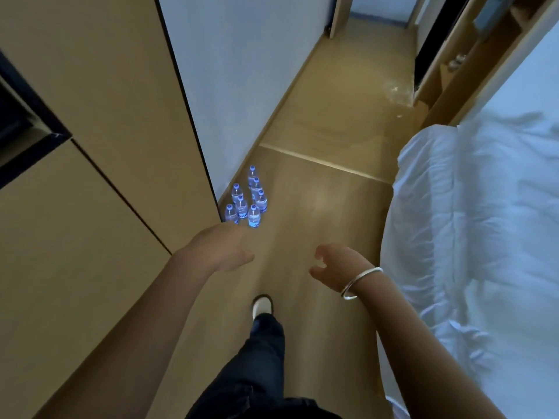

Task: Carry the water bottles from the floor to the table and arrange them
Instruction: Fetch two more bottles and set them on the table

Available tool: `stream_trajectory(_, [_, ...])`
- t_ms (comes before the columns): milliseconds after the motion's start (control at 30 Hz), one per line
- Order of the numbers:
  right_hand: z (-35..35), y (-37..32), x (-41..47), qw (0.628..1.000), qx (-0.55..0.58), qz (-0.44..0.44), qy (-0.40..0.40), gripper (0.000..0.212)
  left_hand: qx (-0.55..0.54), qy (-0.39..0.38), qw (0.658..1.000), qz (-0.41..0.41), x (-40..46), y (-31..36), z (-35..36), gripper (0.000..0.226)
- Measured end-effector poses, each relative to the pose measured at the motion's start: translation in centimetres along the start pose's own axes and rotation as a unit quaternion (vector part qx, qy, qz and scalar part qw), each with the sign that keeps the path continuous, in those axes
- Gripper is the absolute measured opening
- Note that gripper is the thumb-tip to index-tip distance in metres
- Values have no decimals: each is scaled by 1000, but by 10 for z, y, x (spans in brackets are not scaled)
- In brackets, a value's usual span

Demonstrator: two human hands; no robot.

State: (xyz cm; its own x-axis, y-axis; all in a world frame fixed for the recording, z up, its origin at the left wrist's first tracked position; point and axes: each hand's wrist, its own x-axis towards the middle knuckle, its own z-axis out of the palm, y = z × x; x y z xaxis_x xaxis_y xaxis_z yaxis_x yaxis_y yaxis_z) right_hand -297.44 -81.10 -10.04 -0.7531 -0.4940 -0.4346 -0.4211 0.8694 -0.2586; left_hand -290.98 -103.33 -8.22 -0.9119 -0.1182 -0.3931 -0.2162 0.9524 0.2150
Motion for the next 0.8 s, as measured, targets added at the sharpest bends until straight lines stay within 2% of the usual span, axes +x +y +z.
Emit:
stream_trajectory(133, [-40,2,80,1000,-16,2,-7,34,-31,-20,999,-24,80,-12,-36,27])
stream_trajectory(233, [-64,2,131,999,-21,1,-25,34,-44,-33,998,-19,133,-23,-62,14])
stream_trajectory(433, [-97,6,215,999,20,-7,-30,34,-64,-66,996,-17,207,-37,-88,10])
stream_trajectory(600, [-114,10,285,998,21,-23,-61,35,-86,-61,994,-35,257,-51,-103,6])
stream_trajectory(733, [-133,16,344,994,7,-53,-99,37,-106,-63,990,-69,302,-57,-110,8])
stream_trajectory(800, [-145,23,375,990,-1,-88,-113,33,-98,-58,988,-102,329,-59,-113,18])
